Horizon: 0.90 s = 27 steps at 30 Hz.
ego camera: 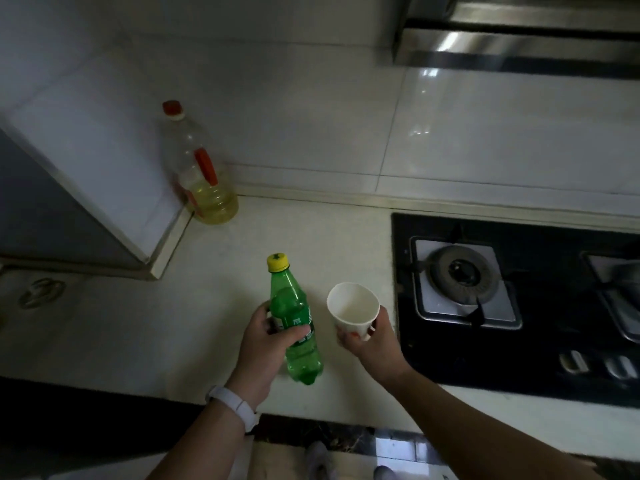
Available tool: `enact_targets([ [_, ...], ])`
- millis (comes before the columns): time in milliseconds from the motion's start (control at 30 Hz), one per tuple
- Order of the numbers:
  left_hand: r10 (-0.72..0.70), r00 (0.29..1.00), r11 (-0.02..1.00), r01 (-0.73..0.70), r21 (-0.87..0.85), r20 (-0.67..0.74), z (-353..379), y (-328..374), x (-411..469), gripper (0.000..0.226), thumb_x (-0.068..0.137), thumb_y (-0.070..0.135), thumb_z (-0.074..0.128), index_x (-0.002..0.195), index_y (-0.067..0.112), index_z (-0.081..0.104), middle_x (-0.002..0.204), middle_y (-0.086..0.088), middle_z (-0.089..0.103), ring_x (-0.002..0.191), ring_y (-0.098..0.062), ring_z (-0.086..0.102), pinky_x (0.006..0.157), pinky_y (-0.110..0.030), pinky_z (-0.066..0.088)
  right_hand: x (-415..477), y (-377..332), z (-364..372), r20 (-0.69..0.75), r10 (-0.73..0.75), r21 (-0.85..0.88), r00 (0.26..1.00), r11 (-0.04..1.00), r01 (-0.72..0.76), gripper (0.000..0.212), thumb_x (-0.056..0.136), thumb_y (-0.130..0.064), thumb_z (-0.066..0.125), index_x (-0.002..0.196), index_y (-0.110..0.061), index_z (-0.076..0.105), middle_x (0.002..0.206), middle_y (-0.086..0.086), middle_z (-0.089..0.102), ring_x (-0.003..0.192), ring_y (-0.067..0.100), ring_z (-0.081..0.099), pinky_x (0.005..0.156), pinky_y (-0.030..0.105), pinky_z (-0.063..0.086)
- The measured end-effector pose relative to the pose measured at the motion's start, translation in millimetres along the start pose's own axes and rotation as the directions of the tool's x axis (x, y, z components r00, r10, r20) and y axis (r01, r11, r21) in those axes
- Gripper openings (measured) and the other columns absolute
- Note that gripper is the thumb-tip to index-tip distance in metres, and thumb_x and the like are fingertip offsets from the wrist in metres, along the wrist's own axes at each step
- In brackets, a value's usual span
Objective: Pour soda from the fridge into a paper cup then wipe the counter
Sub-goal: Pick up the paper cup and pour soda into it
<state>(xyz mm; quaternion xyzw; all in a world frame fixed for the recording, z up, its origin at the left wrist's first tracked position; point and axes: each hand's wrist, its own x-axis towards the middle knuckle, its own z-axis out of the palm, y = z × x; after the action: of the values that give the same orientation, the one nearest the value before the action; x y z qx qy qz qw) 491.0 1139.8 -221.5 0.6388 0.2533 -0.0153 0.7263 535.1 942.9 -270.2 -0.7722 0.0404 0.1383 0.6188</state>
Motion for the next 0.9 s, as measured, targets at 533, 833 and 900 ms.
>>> enact_targets([
  [533, 0.044, 0.910, 0.992, -0.090, 0.092, 0.411, 172.9, 21.1, -29.4, 0.046, 0.071, -0.001, 0.080, 0.106, 0.024, 0.066, 0.097, -0.006, 0.076, 0.092, -0.026, 0.072, 0.076, -0.038, 0.056, -82.1, -1.4, -169.9, -0.415, 0.036, 0.162, 0.909, 0.986, 0.035, 0.061, 0.079, -0.010, 0.079, 0.125, -0.026, 0.042, 0.115, -0.001, 0.061, 0.102, 0.011, 0.063, 0.074, 0.023, 0.056],
  [833, 0.126, 0.813, 0.954, -0.255, 0.154, 0.568, 296.8, 28.0, -109.3, 0.047, 0.070, 0.002, 0.082, 0.103, 0.031, 0.066, 0.094, 0.007, 0.075, 0.087, -0.010, 0.071, 0.071, -0.026, 0.052, -143.6, 16.2, -297.6, -0.563, 0.031, 0.180, 0.826, 0.980, 0.086, 0.062, 0.080, -0.018, 0.078, 0.126, -0.030, 0.039, 0.116, -0.008, 0.060, 0.106, 0.009, 0.060, 0.082, 0.027, 0.051],
  [900, 0.122, 0.790, 0.954, -0.260, 0.148, 0.601, 330.5, 25.8, -129.5, 0.045, 0.071, 0.001, 0.082, 0.102, 0.030, 0.066, 0.094, 0.005, 0.075, 0.086, -0.011, 0.072, 0.070, -0.026, 0.052, -163.1, 22.4, -329.2, -0.592, 0.027, 0.179, 0.805, 0.979, 0.099, 0.062, 0.079, -0.021, 0.078, 0.126, -0.031, 0.039, 0.117, -0.008, 0.059, 0.107, 0.010, 0.059, 0.085, 0.031, 0.052],
])
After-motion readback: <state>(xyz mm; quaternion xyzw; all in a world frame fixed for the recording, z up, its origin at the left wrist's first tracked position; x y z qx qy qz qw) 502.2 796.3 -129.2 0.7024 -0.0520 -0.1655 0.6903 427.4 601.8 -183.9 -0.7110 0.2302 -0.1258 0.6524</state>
